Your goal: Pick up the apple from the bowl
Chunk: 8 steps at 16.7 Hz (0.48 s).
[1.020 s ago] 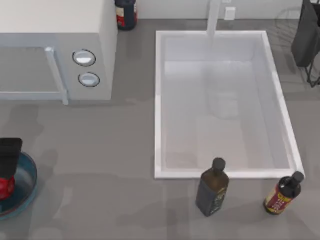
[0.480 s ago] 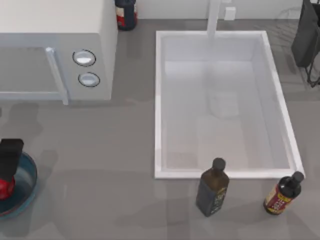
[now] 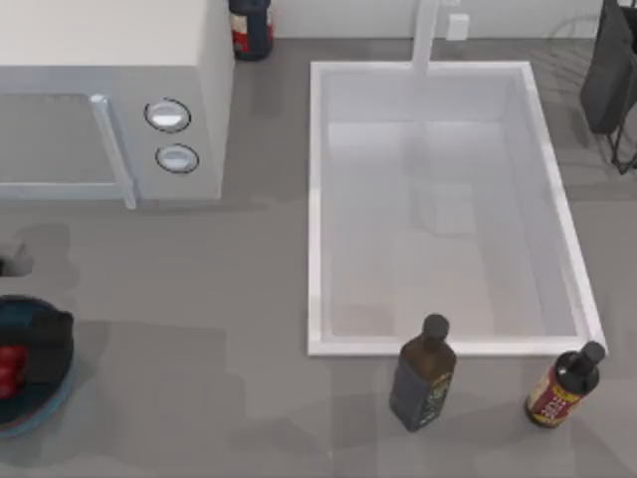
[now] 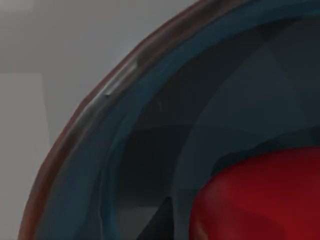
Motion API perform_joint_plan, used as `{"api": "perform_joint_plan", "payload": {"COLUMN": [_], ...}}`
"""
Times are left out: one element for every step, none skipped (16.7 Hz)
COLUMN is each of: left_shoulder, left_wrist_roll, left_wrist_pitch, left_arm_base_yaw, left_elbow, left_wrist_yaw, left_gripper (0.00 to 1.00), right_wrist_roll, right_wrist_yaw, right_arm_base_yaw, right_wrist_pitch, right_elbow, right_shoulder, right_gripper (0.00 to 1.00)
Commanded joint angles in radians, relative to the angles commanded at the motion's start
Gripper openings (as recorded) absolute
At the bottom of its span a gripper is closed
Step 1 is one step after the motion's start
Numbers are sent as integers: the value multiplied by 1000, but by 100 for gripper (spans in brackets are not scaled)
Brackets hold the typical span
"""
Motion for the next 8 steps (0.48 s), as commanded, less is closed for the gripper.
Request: {"api": "perform_joint_plan", "payload": {"left_shoulder": [19, 33, 42, 44, 44, 44, 44, 44], "left_wrist_roll": [1, 1, 2, 2, 2, 2, 2, 2], "left_wrist_pitch": [34, 58, 70, 73, 73, 73, 73, 73], "left_arm_base_yaw": [1, 1, 2, 2, 2, 2, 2, 2], "left_elbow": [-21, -37, -46, -48, -48, -48, -48, -48], "left_wrist_yaw": [0, 0, 0, 0, 0, 0, 0, 0], "left_gripper": [100, 100, 100, 100, 100, 100, 100, 92], "right_wrist_roll": [0, 0, 0, 0, 0, 0, 0, 0], "right_wrist_yaw": [0, 0, 0, 0, 0, 0, 0, 0], "right_arm_base_yaw": [0, 0, 0, 0, 0, 0, 0, 0], "right_wrist_pitch": [0, 0, 0, 0, 0, 0, 0, 0], "right_elbow": [0, 0, 0, 0, 0, 0, 0, 0], "right_shoulder": [0, 0, 0, 0, 0, 0, 0, 0], "right_gripper": [100, 100, 100, 100, 100, 100, 100, 100]}}
